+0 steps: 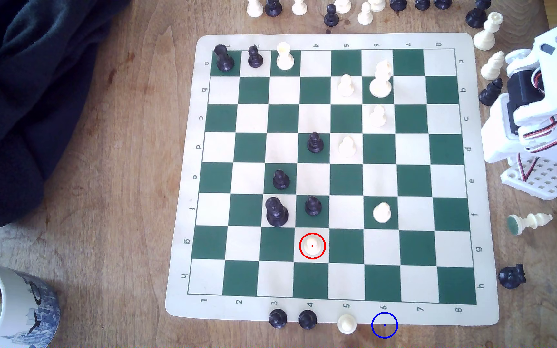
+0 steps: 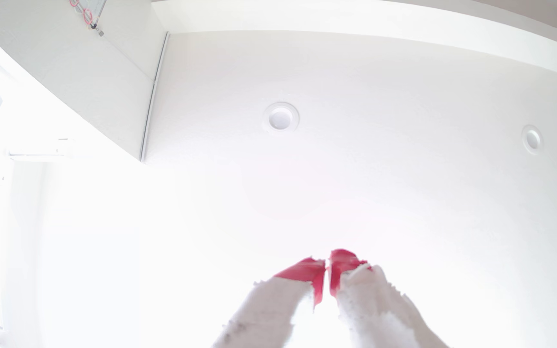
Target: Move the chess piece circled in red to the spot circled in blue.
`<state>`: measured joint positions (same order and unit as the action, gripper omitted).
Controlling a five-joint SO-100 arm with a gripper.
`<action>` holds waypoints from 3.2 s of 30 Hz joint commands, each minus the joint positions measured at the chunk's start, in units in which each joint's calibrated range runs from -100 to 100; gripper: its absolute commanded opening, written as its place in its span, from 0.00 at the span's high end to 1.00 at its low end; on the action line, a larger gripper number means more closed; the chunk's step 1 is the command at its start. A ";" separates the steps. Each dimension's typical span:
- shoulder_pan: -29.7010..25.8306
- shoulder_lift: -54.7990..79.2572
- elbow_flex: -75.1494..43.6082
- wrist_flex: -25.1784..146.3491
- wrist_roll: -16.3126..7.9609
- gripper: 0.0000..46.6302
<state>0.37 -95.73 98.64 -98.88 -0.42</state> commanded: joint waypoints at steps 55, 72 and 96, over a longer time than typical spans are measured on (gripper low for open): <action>-9.72 36.56 -58.21 141.31 -4.64 1.00; -20.27 68.90 -85.23 165.14 -17.97 0.83; -20.20 102.69 -107.89 171.94 -18.85 0.69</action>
<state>-19.99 6.58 -3.57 73.63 -19.46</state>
